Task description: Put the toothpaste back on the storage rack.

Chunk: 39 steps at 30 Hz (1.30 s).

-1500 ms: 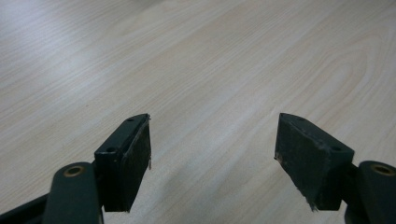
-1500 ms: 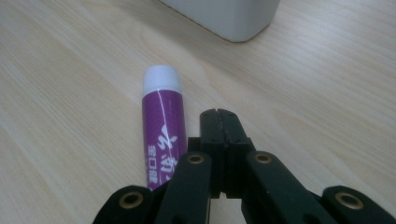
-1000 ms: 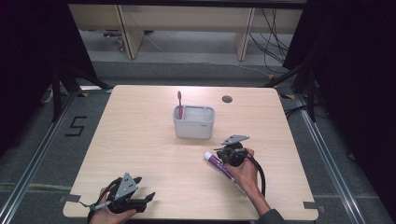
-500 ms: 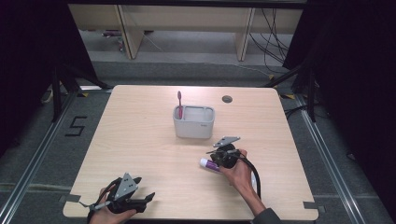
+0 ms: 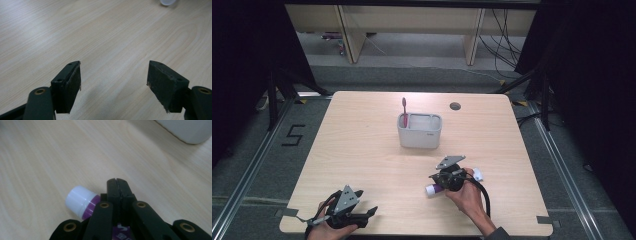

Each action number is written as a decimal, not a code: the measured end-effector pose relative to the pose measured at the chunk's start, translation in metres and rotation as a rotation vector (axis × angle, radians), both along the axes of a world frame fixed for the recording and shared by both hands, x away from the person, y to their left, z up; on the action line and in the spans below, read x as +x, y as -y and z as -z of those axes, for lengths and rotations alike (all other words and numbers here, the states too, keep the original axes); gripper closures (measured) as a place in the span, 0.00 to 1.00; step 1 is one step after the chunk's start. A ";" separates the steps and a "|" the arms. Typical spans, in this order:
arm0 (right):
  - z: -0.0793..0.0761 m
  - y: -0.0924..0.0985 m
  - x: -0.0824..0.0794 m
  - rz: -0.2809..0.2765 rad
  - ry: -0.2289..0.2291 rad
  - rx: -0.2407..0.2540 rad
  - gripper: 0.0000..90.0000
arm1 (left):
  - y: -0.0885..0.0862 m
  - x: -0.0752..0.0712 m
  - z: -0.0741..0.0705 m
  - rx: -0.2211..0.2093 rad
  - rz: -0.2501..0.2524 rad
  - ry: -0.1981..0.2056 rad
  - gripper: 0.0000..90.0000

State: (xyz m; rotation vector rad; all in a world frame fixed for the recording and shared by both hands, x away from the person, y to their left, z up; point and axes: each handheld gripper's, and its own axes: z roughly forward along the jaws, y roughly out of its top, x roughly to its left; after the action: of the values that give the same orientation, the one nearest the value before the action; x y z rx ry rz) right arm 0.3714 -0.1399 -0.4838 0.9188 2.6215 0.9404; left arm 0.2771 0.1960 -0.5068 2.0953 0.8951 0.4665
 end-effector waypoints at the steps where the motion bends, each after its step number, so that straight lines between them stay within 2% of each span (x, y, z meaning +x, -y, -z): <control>1: 0.000 0.000 -0.003 0.010 -0.004 0.003 1.00 | 0.000 0.000 0.000 0.010 -0.002 -0.005 0.30; 4: 0.001 0.001 -0.010 -0.020 -0.013 -0.002 1.00 | 0.000 0.000 0.000 -0.002 0.005 0.001 0.30; 5: 0.002 0.000 -0.013 -0.011 -0.012 0.002 1.00 | 0.000 -0.001 0.000 0.005 0.001 -0.007 0.30; 8: 0.000 0.002 -0.023 -0.041 -0.039 -0.008 1.00 | 0.000 -0.001 0.001 -0.001 0.007 -0.001 0.30; 11: 0.001 0.004 -0.030 -0.035 -0.037 -0.016 1.00 | 0.000 -0.001 0.000 0.001 0.002 -0.005 0.30; 12: 0.001 0.006 -0.031 -0.052 -0.044 -0.016 1.00 | 0.000 -0.001 0.001 -0.001 0.006 -0.001 0.30; 13: 0.001 0.007 -0.035 -0.016 -0.063 -0.029 1.00 | -0.001 -0.001 -0.001 0.019 0.010 -0.006 0.30; 14: 0.002 0.010 -0.035 -0.041 -0.039 -0.028 1.00 | 0.001 -0.001 0.000 -0.005 0.003 0.000 0.30; 15: 0.003 0.011 -0.038 -0.031 -0.060 -0.006 1.00 | 0.001 -0.001 0.000 -0.008 0.000 -0.001 0.30; 16: 0.003 0.013 -0.038 -0.056 -0.046 -0.022 1.00 | 0.000 -0.001 0.000 0.000 0.004 -0.003 0.30; 17: 0.003 0.016 -0.041 -0.057 -0.061 -0.011 1.00 | 0.001 -0.001 0.000 -0.006 0.002 -0.003 0.30; 18: 0.003 0.018 -0.044 -0.038 -0.063 -0.016 1.00 | 0.001 -0.001 0.000 -0.006 0.004 -0.003 0.30; 20: 0.004 0.024 -0.046 -0.055 -0.059 -0.018 1.00 | 0.001 -0.001 0.001 -0.014 0.001 0.000 0.30; 21: 0.004 0.026 -0.049 -0.040 -0.070 -0.007 1.00 | 0.001 -0.001 0.000 0.005 0.003 -0.006 0.30; 23: 0.004 0.031 -0.051 -0.053 -0.065 -0.004 1.00 | 0.001 -0.001 0.000 0.009 0.008 -0.007 0.30; 24: 0.004 0.032 -0.054 -0.018 -0.073 0.000 1.00 | 0.001 -0.001 0.000 0.003 0.012 -0.002 0.30; 25: 0.003 0.039 -0.054 -0.049 -0.067 0.003 1.00 | 0.001 0.000 0.000 0.004 0.010 -0.003 0.30; 26: 0.003 0.039 -0.054 -0.049 -0.067 0.003 1.00 | 0.001 0.000 0.000 0.004 0.010 -0.003 0.30; 28: 0.003 0.043 -0.055 -0.039 -0.063 0.002 1.00 | 0.001 -0.001 0.000 0.009 0.009 -0.006 0.30; 29: 0.003 0.045 -0.057 -0.023 -0.079 0.004 1.00 | 0.001 0.000 0.000 0.006 0.011 -0.004 0.30; 30: 0.005 0.047 -0.056 -0.026 -0.054 0.009 1.00 | 0.001 0.000 0.000 0.006 0.008 -0.006 0.30; 31: 0.003 0.049 -0.057 -0.018 -0.083 0.005 1.00 | 0.001 -0.001 0.000 0.007 0.005 -0.006 0.31; 32: 0.004 0.051 -0.056 -0.024 -0.064 -0.002 1.00 | 0.002 -0.001 0.001 0.005 0.008 -0.002 0.31; 33: 0.005 0.051 -0.057 -0.018 -0.065 0.006 1.00 | 0.001 -0.001 0.000 0.014 0.012 -0.005 0.31; 34: 0.004 0.053 -0.058 -0.012 -0.071 0.008 1.00 | 0.002 -0.002 0.000 -0.001 0.006 -0.006 0.31; 35: 0.005 0.055 -0.057 -0.011 -0.054 0.003 1.00 | 0.001 0.000 0.000 0.021 0.012 0.000 0.31; 36: 0.004 0.057 -0.058 -0.012 -0.074 0.011 1.00 | 0.001 0.000 0.000 0.016 0.009 -0.002 0.31; 37: 0.004 0.058 -0.057 -0.018 -0.073 0.003 1.00 | 0.002 -0.001 0.001 0.004 0.010 0.001 0.31; 38: 0.003 0.060 -0.059 -0.004 -0.083 -0.001 1.00 | 0.002 -0.001 0.000 0.017 0.009 -0.006 0.31; 39: 0.003 0.062 -0.058 -0.001 -0.065 -0.003 1.00 | 0.002 -0.001 0.000 0.016 0.009 -0.005 0.31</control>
State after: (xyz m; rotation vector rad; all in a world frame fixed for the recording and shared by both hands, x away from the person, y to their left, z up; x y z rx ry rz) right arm 0.3139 -0.2018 -0.4872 0.9635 2.6768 0.9216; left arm 0.2760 0.1943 -0.5066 2.1151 0.8872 0.4655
